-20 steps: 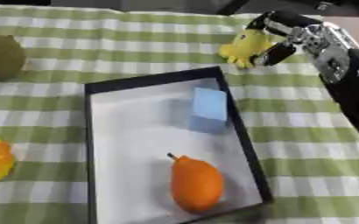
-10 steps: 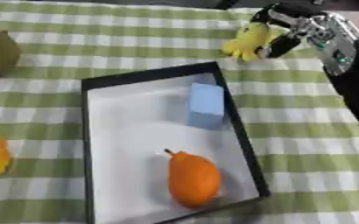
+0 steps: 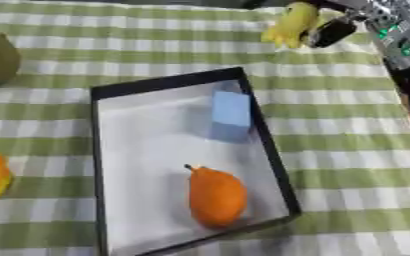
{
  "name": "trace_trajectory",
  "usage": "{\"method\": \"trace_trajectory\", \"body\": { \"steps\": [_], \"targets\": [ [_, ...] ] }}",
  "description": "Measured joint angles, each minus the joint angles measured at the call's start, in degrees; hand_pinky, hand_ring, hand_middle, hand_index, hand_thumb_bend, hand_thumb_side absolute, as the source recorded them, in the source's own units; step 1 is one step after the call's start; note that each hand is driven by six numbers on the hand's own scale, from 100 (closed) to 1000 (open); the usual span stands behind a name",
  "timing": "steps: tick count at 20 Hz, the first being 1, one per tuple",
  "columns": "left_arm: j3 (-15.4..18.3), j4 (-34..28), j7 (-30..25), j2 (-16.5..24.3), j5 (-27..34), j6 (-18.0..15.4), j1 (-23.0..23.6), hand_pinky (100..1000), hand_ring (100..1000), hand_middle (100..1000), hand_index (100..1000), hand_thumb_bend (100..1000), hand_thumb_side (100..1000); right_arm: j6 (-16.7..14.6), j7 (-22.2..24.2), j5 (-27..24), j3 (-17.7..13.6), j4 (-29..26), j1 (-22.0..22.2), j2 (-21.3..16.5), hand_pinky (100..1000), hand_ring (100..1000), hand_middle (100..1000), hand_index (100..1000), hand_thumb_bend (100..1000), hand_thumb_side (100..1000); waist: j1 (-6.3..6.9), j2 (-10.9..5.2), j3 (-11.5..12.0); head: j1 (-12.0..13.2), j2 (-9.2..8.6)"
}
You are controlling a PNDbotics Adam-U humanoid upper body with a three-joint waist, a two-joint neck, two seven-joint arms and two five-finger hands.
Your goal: Pick up objects on the table and place them in the box.
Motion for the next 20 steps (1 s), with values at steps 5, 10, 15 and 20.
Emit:
{"method": "trace_trajectory", "body": {
  "steps": [5, 10, 15, 20],
  "targets": [
    [0.01, 0.01, 0.01, 0.02, -0.03, -0.01, 0.34, 845, 856, 810, 795, 118, 766, -0.32, -0.44, -4.63, 1.34, -7.31, 1.86, -3.15, 831, 763, 662, 744, 114, 100, 0.0, -0.23, -0.67, 0.06, 0.38],
    [0.01, 0.05, 0.02, 0.05, -0.1, 0.0, 0.72, 845, 856, 810, 795, 116, 765, 3.25, 0.94, -7.92, 4.06, -18.92, 2.39, -5.58, 819, 747, 656, 737, 155, 100, 0.0, -0.88, -1.14, 0.69, 0.8],
    [0.01, 0.18, 0.04, 0.29, -0.13, -0.02, 0.8, 845, 856, 811, 796, 116, 762, 6.5, 3.41, -11.14, 7.72, -32.86, 3.9, -8.99, 815, 744, 657, 738, 169, 100, 0.01, -1.26, -1.49, 1.3, 0.81],
    [0.02, 0.33, 0.1, 0.5, -0.23, -0.04, 0.96, 844, 858, 811, 796, 114, 758, 10.91, 4.53, -14.7, 10.35, -45.34, 4.11, -11.29, 813, 741, 655, 737, 176, 100, 0.02, -2.07, -1.71, 1.91, 0.88]
  ]
}}
